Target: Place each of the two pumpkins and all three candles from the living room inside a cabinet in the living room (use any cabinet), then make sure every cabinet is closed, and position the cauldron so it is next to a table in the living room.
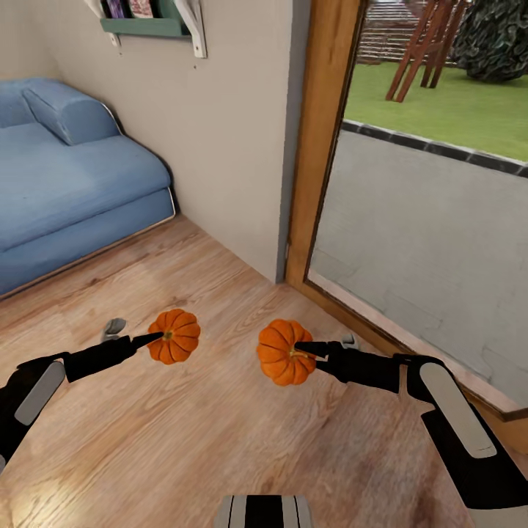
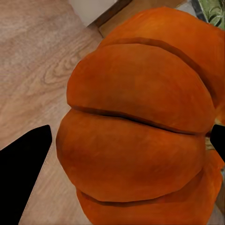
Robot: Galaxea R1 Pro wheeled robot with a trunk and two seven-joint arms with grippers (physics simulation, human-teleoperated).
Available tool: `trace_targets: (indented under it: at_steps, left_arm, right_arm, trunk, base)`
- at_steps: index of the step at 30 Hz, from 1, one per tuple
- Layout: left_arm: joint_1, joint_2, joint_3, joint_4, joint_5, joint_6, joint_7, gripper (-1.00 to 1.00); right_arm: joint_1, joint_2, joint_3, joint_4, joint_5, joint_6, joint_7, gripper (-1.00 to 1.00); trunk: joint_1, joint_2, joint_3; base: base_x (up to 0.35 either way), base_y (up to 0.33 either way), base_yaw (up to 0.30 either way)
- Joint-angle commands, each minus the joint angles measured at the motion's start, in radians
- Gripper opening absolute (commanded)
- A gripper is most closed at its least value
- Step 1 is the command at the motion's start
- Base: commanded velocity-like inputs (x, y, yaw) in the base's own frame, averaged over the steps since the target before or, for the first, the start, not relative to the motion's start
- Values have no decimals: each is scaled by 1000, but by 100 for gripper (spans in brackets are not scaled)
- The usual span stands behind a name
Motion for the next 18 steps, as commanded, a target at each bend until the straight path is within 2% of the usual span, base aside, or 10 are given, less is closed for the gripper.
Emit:
trace_targets:
  at_steps: [1, 18]
  left_arm:
    - [-1, 1, -3, 0, 8, 7, 0, -100]
    - [-1, 0, -3, -1, 8, 5, 4, -100]
  right_arm:
    - [0, -1, 1, -1, -11, 1, -10, -100]
    - [0, 1, 1, -5, -13, 1, -10, -100]
  trunk:
    - [-1, 0, 5]
    - [-8, 4, 97]
  base:
    - [0, 0, 145]
    - [0, 0, 88]
